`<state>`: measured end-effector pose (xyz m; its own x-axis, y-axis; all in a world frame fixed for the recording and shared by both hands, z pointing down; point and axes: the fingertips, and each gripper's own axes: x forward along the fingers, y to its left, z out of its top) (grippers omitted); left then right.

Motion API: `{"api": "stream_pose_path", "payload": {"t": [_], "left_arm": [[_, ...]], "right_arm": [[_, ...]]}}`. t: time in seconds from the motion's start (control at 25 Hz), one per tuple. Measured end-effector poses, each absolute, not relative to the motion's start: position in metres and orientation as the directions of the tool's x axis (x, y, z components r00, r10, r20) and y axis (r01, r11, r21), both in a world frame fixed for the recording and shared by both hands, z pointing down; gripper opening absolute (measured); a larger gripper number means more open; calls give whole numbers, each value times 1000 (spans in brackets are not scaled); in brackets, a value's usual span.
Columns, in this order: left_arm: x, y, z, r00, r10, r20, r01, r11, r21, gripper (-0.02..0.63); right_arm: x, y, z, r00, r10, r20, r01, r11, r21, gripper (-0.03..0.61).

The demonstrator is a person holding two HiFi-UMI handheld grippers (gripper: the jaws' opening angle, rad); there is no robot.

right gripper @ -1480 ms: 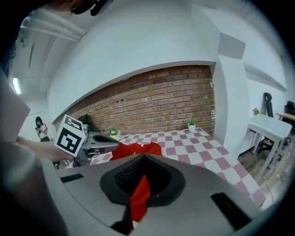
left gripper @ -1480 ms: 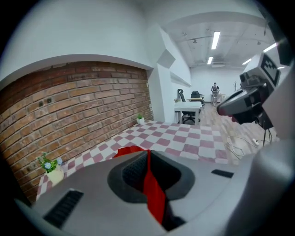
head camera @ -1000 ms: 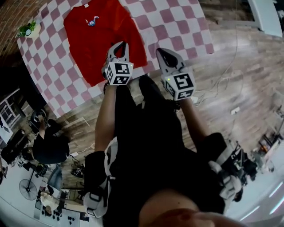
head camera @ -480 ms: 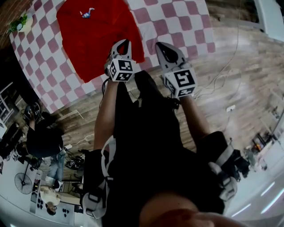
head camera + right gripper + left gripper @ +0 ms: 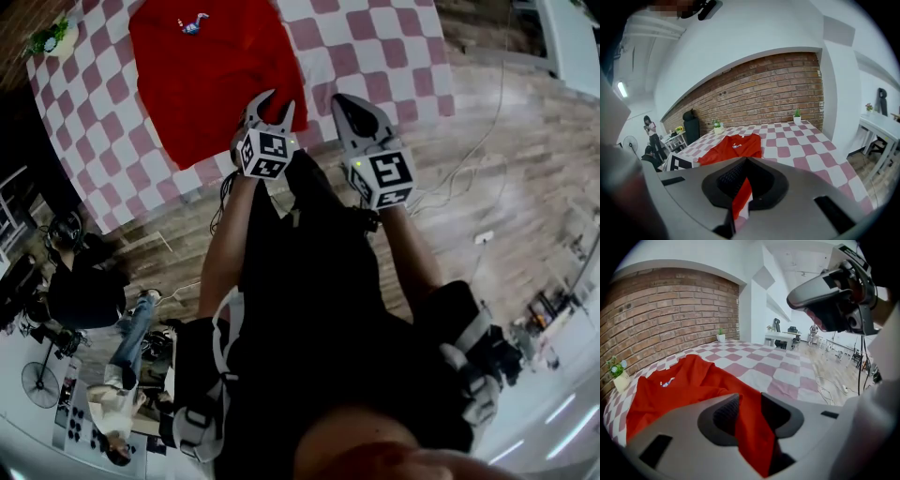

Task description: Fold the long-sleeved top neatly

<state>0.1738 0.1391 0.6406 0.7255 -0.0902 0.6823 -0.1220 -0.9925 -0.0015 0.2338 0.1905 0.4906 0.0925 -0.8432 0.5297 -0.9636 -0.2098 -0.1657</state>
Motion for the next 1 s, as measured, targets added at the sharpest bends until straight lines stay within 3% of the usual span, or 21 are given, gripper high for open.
{"api": "stream_pose_path", "payload": {"t": [0.24, 0.6, 1.0], "left_arm": [[164, 144, 605, 775, -107, 623, -163, -986, 34, 123], [139, 120, 535, 814, -237, 530, -284, -959, 8, 11], [80, 76, 456, 792, -390, 469, -475, -877, 72, 6]], "right_arm": [[229, 194, 480, 91, -856, 509, -966, -201, -165, 9], [223, 194, 456, 70, -883, 463, -972, -164, -167, 9], [204, 171, 419, -18, -917, 399, -982, -58, -177, 9]]}}
